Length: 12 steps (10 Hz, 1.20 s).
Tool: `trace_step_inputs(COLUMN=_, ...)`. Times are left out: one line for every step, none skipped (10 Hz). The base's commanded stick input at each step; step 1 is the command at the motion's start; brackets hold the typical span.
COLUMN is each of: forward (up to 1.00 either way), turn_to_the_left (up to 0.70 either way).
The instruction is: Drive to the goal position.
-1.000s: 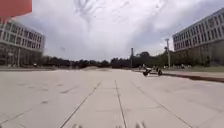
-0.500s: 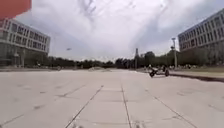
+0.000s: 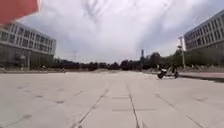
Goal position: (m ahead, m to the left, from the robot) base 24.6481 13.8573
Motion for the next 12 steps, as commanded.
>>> trace_step_inputs(forward=0.7, turn_to_the_left=0.0)
trace_step_inputs(forward=0.7, turn_to_the_left=0.0)
trace_step_inputs(forward=0.7, turn_to_the_left=0.0)
trace_step_inputs(forward=0.7, turn_to_the_left=0.0)
trace_step_inputs(forward=0.7, turn_to_the_left=0.0)
trace_step_inputs(forward=0.7, turn_to_the_left=0.0)
trace_step_inputs(forward=0.7, turn_to_the_left=0.0)
trace_step_inputs(forward=0.7, turn_to_the_left=0.0)
trace_step_inputs(forward=0.7, turn_to_the_left=0.0)
trace_step_inputs(forward=0.7, turn_to_the_left=0.0)
trace_step_inputs(forward=0.7, turn_to_the_left=0.0)
trace_step_inputs(forward=0.7, turn_to_the_left=0.0)
